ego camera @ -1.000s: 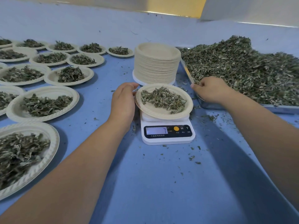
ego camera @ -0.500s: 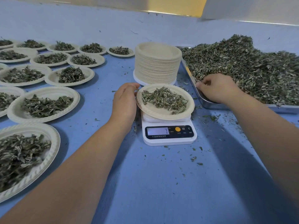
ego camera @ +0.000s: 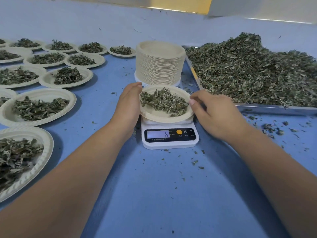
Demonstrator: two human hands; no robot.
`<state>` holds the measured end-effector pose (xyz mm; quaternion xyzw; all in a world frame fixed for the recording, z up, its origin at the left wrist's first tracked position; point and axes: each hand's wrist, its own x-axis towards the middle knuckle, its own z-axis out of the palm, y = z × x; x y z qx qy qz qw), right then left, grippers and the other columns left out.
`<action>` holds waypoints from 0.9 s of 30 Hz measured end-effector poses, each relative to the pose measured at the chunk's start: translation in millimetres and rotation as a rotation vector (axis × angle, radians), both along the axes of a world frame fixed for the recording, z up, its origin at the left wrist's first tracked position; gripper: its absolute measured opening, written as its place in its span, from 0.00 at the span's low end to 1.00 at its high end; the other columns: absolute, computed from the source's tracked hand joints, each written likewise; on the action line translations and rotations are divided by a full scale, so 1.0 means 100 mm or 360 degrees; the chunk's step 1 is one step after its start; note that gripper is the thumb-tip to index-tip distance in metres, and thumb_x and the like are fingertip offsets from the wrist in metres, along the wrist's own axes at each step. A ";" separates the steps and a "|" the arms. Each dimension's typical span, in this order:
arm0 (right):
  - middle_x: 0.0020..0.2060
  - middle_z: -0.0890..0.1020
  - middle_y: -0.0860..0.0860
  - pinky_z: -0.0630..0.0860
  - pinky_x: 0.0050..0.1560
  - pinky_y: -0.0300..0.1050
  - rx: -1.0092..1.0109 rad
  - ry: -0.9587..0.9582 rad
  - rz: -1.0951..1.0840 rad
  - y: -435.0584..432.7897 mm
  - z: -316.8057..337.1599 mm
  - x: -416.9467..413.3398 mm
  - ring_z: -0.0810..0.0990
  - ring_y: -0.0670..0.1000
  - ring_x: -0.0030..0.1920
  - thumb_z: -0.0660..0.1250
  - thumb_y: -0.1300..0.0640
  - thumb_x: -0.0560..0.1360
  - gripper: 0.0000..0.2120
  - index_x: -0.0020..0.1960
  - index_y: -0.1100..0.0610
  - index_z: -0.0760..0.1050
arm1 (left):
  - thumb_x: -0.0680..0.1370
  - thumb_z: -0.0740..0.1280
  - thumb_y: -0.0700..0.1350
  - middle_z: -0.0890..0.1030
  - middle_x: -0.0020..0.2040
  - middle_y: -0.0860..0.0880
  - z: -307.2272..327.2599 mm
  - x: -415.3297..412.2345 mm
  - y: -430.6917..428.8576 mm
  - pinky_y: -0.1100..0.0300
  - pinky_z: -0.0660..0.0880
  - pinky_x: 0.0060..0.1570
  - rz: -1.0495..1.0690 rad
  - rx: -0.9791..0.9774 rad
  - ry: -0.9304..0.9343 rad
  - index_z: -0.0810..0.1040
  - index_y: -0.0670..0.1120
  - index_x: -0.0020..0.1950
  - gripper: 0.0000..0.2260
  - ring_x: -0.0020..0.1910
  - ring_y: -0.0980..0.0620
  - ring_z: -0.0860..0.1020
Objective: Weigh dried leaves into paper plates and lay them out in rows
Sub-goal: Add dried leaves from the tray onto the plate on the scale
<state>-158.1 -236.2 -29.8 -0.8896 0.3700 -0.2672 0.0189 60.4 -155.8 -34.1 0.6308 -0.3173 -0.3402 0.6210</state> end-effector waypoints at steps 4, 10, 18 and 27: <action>0.46 0.85 0.52 0.77 0.52 0.51 0.0250 -0.0105 0.0070 0.04 -0.02 0.01 0.82 0.54 0.50 0.57 0.42 0.83 0.18 0.64 0.51 0.75 | 0.73 0.60 0.57 0.79 0.67 0.53 0.01 -0.01 0.01 0.46 0.71 0.72 0.0012 -0.0009 0.0130 0.78 0.57 0.61 0.19 0.67 0.51 0.77; 0.59 0.79 0.39 0.69 0.64 0.43 0.0444 0.0004 0.0289 0.07 -0.03 -0.03 0.72 0.47 0.68 0.62 0.31 0.75 0.22 0.63 0.42 0.74 | 0.81 0.58 0.41 0.86 0.48 0.52 0.08 0.05 -0.06 0.55 0.83 0.37 0.0277 -0.0075 0.0457 0.84 0.53 0.53 0.15 0.39 0.54 0.86; 0.65 0.79 0.42 0.69 0.70 0.50 0.0539 -0.0111 0.0347 0.11 -0.04 0.00 0.60 0.40 0.77 0.64 0.25 0.68 0.25 0.58 0.38 0.75 | 0.83 0.54 0.36 0.80 0.62 0.44 0.17 0.06 -0.07 0.49 0.84 0.43 0.0376 -0.0058 0.0634 0.79 0.47 0.68 0.20 0.53 0.43 0.84; 0.28 0.72 0.23 0.63 0.30 0.42 0.0384 -0.0280 0.0249 0.31 0.27 0.33 0.73 0.32 0.31 0.63 0.24 0.66 0.28 0.55 0.41 0.78 | 0.82 0.61 0.42 0.82 0.55 0.45 0.53 0.23 0.11 0.56 0.79 0.42 0.0530 -0.0141 0.0650 0.80 0.49 0.62 0.12 0.46 0.46 0.81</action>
